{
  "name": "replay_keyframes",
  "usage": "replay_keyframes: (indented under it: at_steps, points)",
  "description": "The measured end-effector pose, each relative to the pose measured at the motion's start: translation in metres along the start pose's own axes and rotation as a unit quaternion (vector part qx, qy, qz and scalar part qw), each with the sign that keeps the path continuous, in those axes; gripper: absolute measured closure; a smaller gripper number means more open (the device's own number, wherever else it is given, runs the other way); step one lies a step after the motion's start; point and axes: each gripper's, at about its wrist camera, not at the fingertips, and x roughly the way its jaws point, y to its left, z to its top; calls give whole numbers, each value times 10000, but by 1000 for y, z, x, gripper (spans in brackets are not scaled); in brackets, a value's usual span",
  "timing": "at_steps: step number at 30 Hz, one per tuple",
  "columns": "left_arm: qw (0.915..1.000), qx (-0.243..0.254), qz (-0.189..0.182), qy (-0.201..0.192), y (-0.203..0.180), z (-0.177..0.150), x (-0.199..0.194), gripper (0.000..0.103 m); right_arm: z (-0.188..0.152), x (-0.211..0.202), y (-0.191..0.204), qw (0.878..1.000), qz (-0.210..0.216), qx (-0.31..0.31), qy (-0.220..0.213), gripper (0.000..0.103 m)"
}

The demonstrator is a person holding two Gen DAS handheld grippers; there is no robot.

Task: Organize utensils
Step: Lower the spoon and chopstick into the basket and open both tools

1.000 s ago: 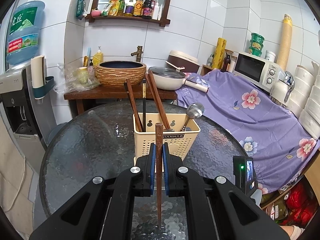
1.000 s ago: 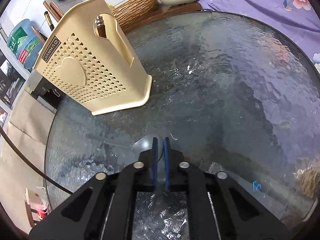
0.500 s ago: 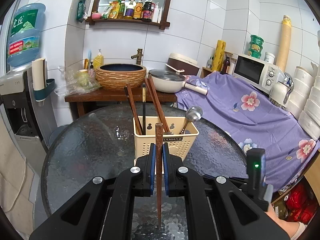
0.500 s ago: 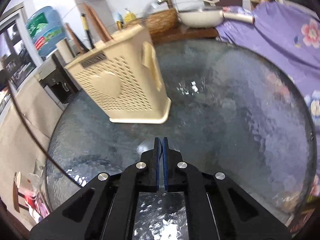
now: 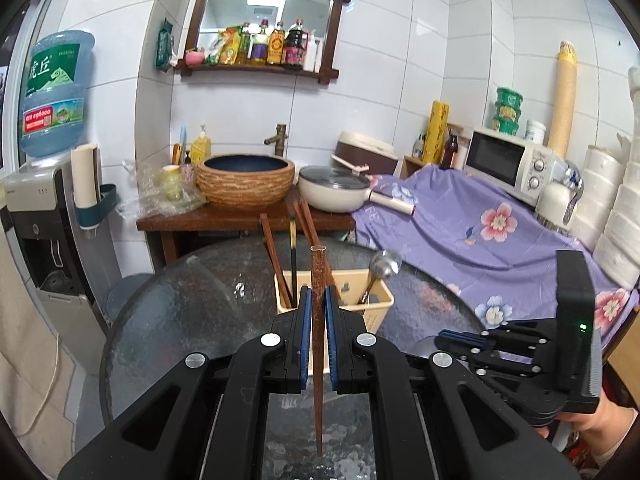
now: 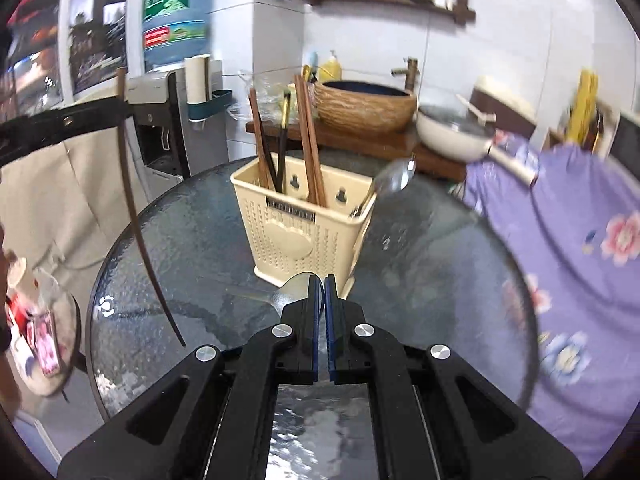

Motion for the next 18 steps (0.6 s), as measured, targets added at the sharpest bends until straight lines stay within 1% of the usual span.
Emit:
replay_keyframes:
  at_steps: [3,5,8,10,14,16,18]
  points:
    - [9998,-19,39,-201,2,19,-9,96,15,-18,-4,9999,-39,-146,-25,100]
    - [9991,-35,114,-399,3,35,-14,96,27,-31,-7,9992,-245,-288,-116,100]
    - [9984,-142,100,-544,3,57,-15,96,48,-44,-14,9980,-450,-401,-194,100]
    - [9973,-137,214,-694,1,71,-13,96,62,-51,-18,9962,-660,-486,-280,100]
    - [9958,-221,281,-840,-2,96,-5,96,89,-54,-29,9917,-1058,-658,-330,100]
    - [9946,-315,375,-917,-1,107,2,96,100,-49,-35,9893,-1229,-728,-311,100]
    - [9939,-352,423,-955,0,115,12,96,106,-40,-36,9837,-1488,-969,-280,100]
